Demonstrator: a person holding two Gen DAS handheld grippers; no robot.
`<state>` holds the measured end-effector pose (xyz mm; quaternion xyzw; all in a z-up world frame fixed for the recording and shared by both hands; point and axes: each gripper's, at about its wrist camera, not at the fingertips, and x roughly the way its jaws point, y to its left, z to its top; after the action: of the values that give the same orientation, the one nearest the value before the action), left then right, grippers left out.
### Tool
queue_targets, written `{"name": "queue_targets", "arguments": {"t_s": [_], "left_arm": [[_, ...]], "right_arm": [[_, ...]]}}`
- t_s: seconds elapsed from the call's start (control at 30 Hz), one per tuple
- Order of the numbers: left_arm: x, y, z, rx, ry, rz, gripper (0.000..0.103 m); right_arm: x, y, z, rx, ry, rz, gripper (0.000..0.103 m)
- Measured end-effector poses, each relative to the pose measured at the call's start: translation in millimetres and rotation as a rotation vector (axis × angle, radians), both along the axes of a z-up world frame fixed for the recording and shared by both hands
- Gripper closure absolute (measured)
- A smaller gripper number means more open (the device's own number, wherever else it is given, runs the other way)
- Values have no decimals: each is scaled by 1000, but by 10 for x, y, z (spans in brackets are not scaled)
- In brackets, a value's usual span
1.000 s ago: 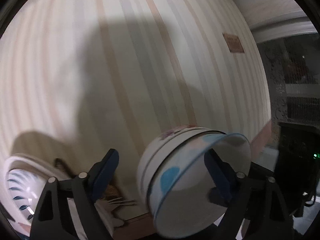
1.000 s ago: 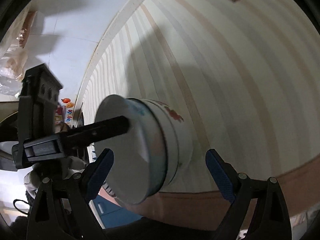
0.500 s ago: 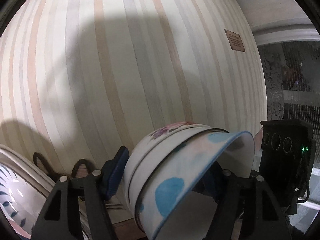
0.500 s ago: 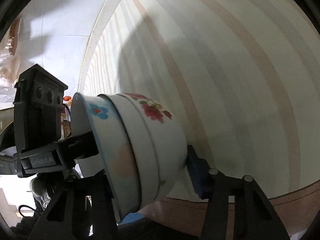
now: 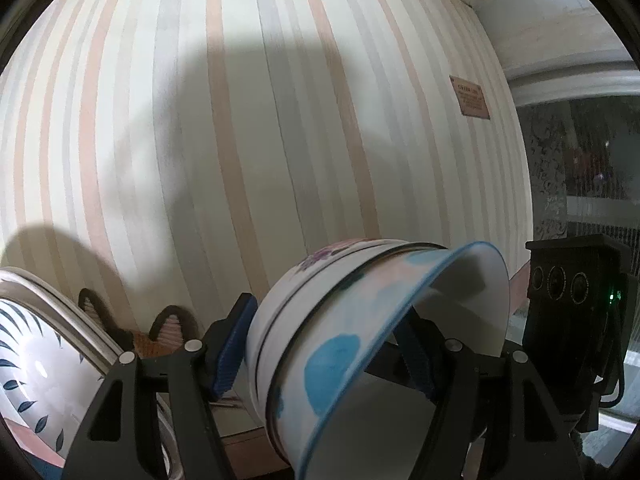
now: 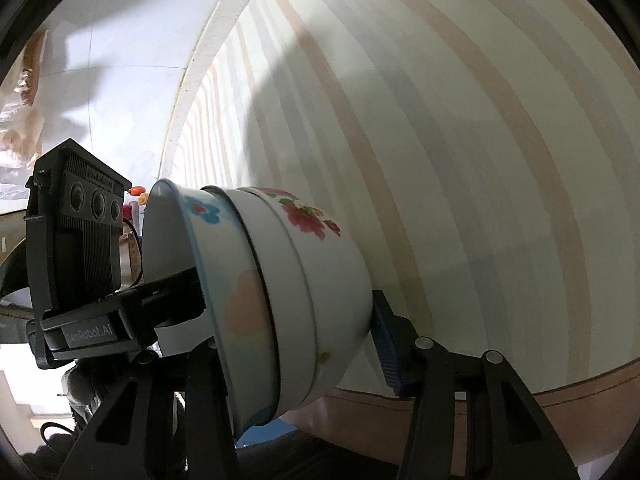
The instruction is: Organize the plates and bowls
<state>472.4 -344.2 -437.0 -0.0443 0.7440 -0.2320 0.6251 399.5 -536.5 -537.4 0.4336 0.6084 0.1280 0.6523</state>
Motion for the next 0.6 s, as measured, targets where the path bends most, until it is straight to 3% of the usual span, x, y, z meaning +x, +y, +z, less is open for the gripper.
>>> {"name": "queue_targets", "arguments": {"t_s": [0.33, 0.6], "left_arm": [[41, 331, 351, -1, -48, 57, 37], [32, 749, 603, -9, -90, 111, 37]], "right_arm": [[233, 105, 177, -3, -34, 57, 51], [411, 510, 381, -1, -64, 107, 51]]}}
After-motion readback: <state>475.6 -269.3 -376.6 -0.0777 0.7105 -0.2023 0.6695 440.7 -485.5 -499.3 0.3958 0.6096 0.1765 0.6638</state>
